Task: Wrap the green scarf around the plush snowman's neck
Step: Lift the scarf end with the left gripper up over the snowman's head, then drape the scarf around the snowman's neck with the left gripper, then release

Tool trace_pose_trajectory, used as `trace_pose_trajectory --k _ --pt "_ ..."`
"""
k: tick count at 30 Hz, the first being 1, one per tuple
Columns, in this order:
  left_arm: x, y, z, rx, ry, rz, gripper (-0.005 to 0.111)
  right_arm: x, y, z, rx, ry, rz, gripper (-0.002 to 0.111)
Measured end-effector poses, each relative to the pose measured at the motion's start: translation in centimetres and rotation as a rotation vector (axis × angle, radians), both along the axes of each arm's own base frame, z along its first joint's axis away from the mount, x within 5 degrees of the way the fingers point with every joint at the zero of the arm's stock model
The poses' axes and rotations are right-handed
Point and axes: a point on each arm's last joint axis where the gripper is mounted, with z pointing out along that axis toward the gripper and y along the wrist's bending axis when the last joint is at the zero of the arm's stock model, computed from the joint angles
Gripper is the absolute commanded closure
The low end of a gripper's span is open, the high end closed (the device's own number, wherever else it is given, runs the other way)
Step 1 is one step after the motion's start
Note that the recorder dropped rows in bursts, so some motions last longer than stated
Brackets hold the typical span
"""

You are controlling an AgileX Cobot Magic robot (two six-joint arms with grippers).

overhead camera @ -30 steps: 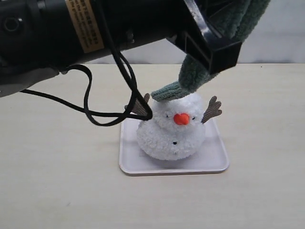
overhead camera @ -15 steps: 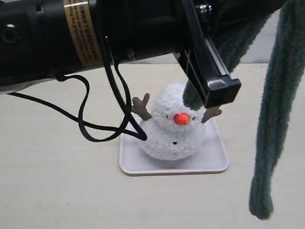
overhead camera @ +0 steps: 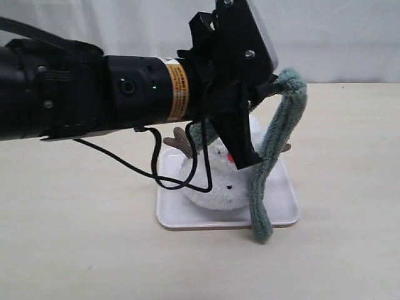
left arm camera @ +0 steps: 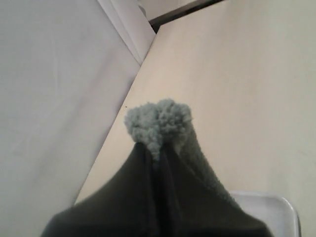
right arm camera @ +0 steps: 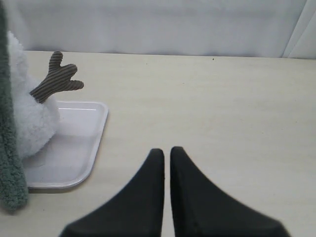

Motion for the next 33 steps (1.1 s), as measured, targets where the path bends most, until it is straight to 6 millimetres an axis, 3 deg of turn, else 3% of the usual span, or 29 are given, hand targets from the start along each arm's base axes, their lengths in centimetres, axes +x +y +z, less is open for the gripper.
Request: trace_pose_trajectory --k 6,12,15,23,33 --pt "2.0 -1.7 0.3 0.045 -0.064 0.023 0.107 0.0 0.0 0.0 0.000 0.000 0.000 0.104" --pt "3.3 -2.2 1.5 0.061 -0.092 0.083 0.107 0.0 0.0 0.0 0.000 0.000 0.000 0.104" --pt "4.4 -2.0 1.1 0.067 -0.087 0.106 0.107 0.0 0.0 0.0 0.000 0.000 0.000 0.104" --pt "6.8 -1.7 -2.3 0.114 -0.037 0.133 0.107 0.0 0.0 0.0 0.000 0.000 0.000 0.104" --pt "10.1 0.6 -1.2 0.040 0.038 0.302 0.107 0.0 0.0 0.0 0.000 0.000 0.000 0.104"
